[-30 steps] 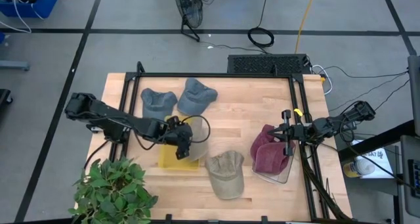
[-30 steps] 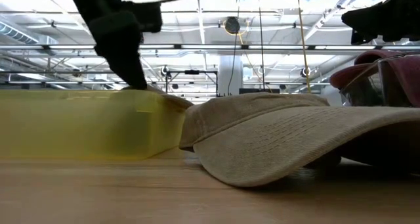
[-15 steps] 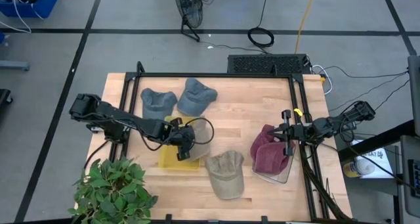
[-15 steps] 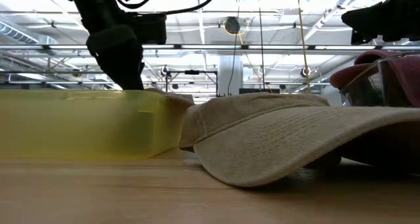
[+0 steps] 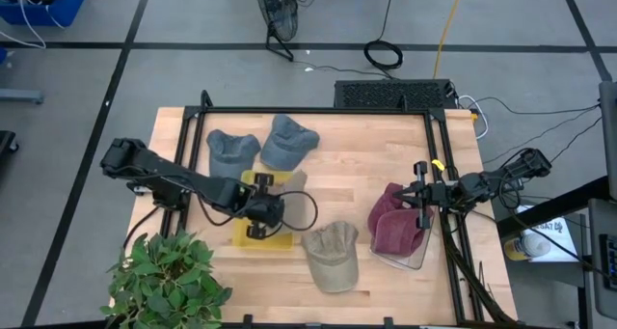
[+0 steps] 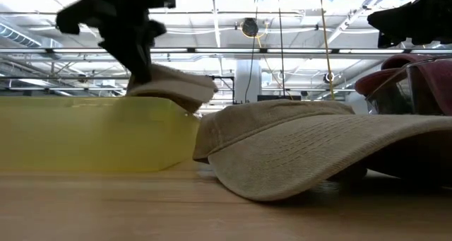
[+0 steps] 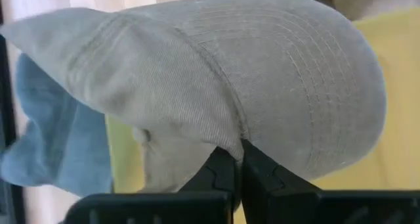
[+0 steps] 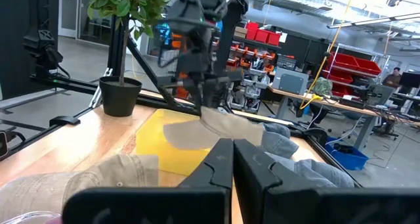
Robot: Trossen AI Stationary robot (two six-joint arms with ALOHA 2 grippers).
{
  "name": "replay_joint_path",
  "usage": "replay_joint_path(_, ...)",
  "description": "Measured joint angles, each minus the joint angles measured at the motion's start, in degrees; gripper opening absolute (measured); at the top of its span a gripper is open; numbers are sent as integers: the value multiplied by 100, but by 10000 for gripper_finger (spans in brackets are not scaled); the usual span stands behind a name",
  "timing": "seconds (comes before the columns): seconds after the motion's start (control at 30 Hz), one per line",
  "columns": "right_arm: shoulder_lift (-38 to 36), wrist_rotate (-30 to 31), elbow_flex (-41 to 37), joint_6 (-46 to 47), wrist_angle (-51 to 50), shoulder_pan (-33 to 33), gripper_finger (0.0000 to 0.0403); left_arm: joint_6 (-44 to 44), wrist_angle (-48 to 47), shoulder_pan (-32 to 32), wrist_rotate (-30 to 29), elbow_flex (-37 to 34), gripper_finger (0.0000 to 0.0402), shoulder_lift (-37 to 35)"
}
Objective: Pick & Place hat
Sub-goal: Put the top brown cap into the yellow bin
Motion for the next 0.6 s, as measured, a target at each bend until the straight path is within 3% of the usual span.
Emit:
replay_joint_path(0.13,0,0,0,0,0,0,0,-161,-708,-102,5,233,6,-1)
replay_joint_path(0.33,0,-1,0,1,0,0,0,-577,-723,-115,15,110,5,-2)
replay_joint_path(0.6,0,0,0,4,2,0,0,-647,-547,-118,444,-380,5,-2)
